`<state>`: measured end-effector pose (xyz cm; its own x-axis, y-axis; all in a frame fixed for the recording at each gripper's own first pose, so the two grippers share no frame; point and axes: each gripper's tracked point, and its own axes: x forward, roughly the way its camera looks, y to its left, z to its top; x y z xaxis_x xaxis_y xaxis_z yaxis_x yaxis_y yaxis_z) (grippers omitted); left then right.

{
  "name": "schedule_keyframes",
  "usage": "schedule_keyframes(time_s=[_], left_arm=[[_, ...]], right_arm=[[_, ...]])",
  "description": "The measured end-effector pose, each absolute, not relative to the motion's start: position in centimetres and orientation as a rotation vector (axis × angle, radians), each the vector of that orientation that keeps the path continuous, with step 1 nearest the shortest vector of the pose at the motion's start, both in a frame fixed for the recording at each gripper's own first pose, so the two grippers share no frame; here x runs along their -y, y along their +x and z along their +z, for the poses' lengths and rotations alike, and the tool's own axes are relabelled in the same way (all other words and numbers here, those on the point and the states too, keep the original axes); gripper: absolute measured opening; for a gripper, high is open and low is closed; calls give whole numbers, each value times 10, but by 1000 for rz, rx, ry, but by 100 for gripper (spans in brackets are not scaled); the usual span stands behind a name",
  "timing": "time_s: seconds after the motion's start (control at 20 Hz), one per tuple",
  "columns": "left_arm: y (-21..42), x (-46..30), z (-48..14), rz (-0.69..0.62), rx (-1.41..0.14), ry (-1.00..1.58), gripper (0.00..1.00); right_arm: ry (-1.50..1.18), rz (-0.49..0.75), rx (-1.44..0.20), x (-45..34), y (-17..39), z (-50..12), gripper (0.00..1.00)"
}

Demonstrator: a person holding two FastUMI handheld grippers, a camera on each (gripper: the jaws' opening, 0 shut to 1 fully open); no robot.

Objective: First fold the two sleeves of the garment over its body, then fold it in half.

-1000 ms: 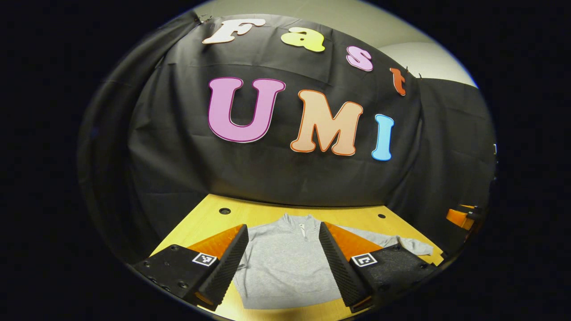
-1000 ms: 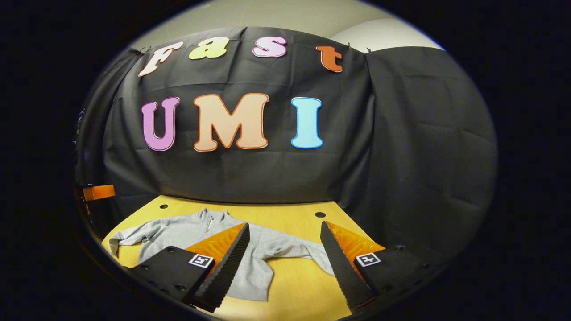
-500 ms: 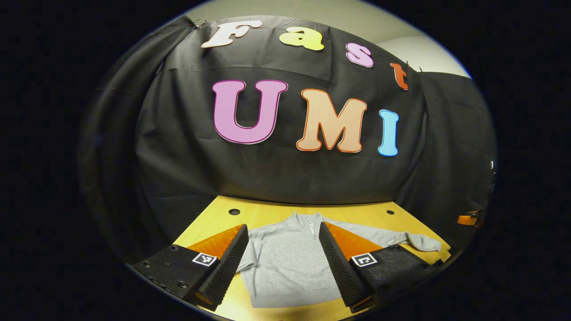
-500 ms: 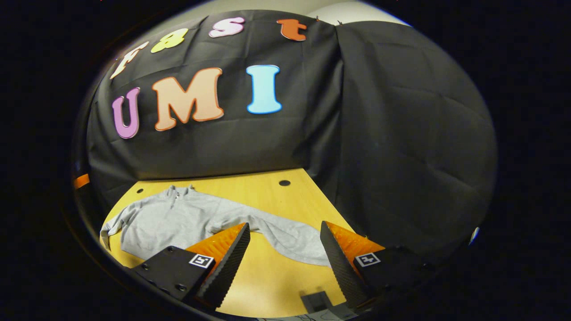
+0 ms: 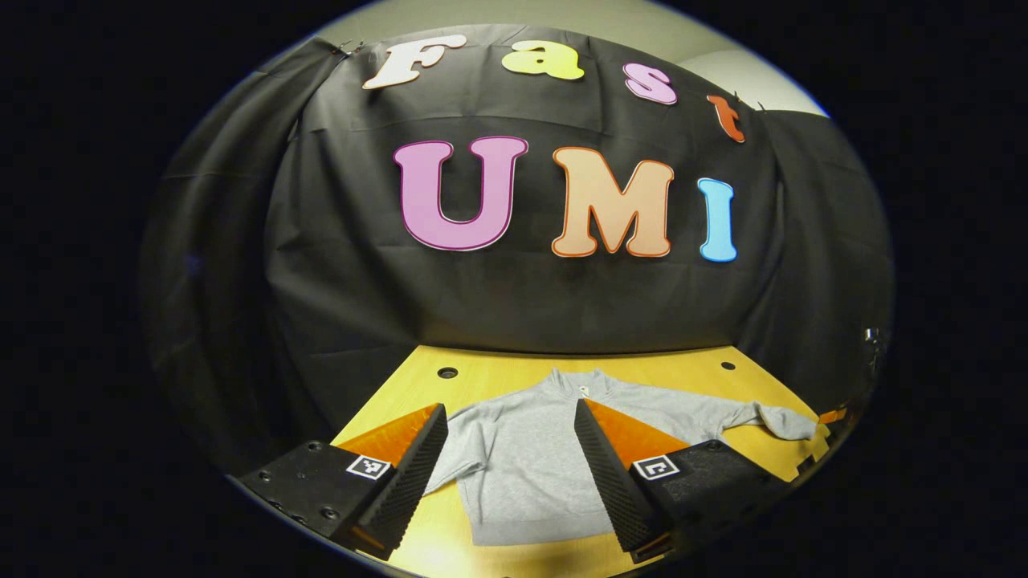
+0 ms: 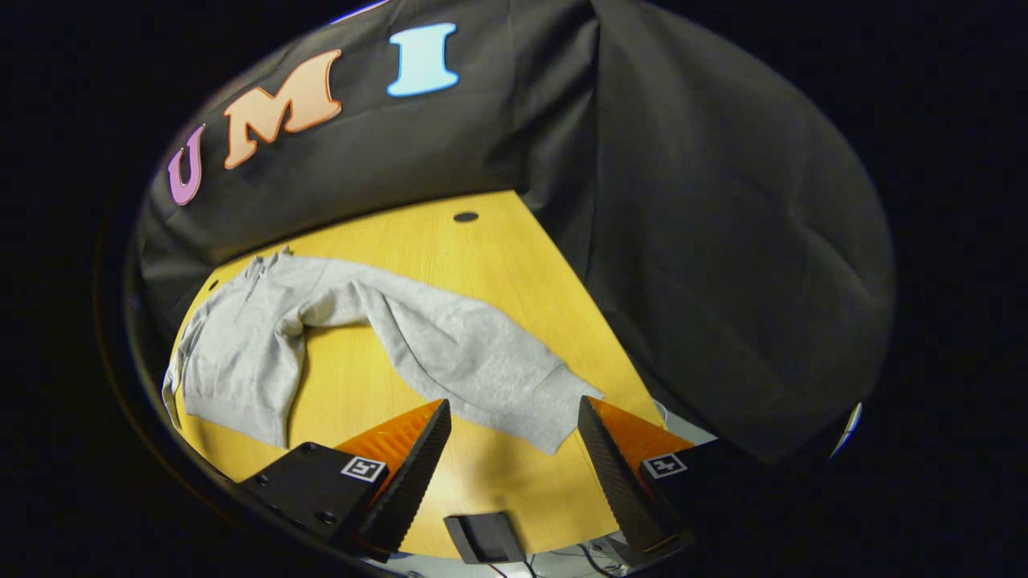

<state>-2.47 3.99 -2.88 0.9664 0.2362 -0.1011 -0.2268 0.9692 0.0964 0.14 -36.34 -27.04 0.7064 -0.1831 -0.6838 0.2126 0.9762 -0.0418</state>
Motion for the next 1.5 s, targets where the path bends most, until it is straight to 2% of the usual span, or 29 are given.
schedule_keyframes(time_s=[0.25, 0.45, 0.7, 0.8, 0.85, 0.9, 1.0, 1.2, 1.25, 1.3, 1.35, 1.5], left_arm=[[-29, -34, -38, 273, -136, 87, 93], [-28, -25, -48, 289, -161, 85, 93], [-22, -11, -55, 297, -176, 67, 93], [-19, -5, -57, 299, -180, 58, 93], [-18, -2, -58, 302, -179, 58, 93], [-18, -1, -58, 305, -181, 58, 93], [-18, 3, -60, 310, -189, 58, 93], [-16, 12, -64, 313, -199, 55, 93], [-15, 14, -63, 310, -203, 57, 93], [-14, 17, -63, 305, -204, 59, 93], [-12, 21, -62, 298, -205, 61, 93], [-6, 29, -63, 279, -211, 63, 93]], right_arm=[[16, -208, -864, 385, 22, -315, 100], [27, -188, -902, 390, 31, -326, 100], [33, -104, -956, 385, 38, -336, 100], [32, -76, -974, 386, 39, -338, 90], [30, -68, -984, 385, 39, -339, 92], [32, -55, -983, 385, 40, -336, 88], [54, -52, -992, 386, 43, -340, 75], [132, -31, -997, 379, 45, -340, 29], [125, -30, -983, 378, 46, -340, 20], [110, -28, -968, 379, 48, -341, 20], [93, -22, -959, 379, 46, -338, 13], [70, -36, -942, 382, 48, -335, 13]])
